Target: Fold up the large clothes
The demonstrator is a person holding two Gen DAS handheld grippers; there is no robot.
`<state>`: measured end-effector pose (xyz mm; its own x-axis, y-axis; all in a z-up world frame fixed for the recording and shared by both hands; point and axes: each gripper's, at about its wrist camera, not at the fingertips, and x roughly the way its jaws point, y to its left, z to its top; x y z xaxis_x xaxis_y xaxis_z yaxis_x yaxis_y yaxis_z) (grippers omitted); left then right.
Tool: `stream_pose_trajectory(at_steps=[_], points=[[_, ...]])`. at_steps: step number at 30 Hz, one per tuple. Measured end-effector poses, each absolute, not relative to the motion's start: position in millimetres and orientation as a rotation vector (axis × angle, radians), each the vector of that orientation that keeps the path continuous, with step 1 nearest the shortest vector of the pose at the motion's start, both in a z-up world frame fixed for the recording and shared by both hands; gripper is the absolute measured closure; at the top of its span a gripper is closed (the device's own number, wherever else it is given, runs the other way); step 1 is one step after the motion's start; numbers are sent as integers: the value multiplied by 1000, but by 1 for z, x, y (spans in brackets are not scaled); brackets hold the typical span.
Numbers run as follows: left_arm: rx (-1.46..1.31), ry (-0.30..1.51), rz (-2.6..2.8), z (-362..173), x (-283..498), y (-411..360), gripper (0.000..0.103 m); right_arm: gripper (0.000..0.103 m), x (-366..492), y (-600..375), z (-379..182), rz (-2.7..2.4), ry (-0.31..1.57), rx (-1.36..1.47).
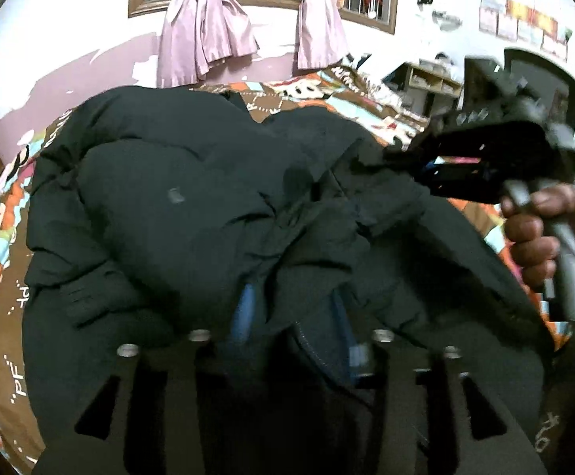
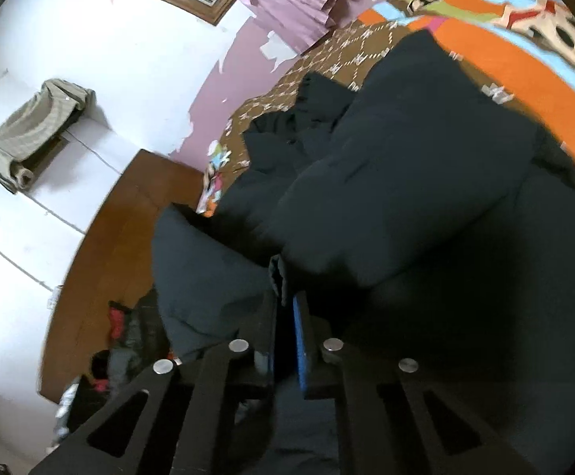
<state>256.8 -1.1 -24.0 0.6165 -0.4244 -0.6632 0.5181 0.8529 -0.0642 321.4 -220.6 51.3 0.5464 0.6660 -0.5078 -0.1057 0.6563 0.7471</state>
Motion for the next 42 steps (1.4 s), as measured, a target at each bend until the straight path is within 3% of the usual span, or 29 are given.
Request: stream_pose_trajectory(at_steps=[5,12,18,23,26,28,30,42], points=[[72,694,-509,-3,262,19,52,99,319,-245,74,424,773,637],[-94,695,-363,13,282,74,52,99,338,-287,104,300,629,539],[-141,704,-264,23,300,109,52,99,371,-299,101,254,625,497],[-142,731,-232,26,313,118,52,98,401,-294,70,204,739,424],[-153,744,-252,31,337,119,52,93,410,-291,56,167,789,358],[-149,752,-280,32,353,114,52,74,409,-293,55,161,783,351],[-136,762,-312,31,368,103,52,36,404,-293,60,136,745,327],[-119,922,-320,-12,401,101,52,37,406,-226,56,360,770,68]])
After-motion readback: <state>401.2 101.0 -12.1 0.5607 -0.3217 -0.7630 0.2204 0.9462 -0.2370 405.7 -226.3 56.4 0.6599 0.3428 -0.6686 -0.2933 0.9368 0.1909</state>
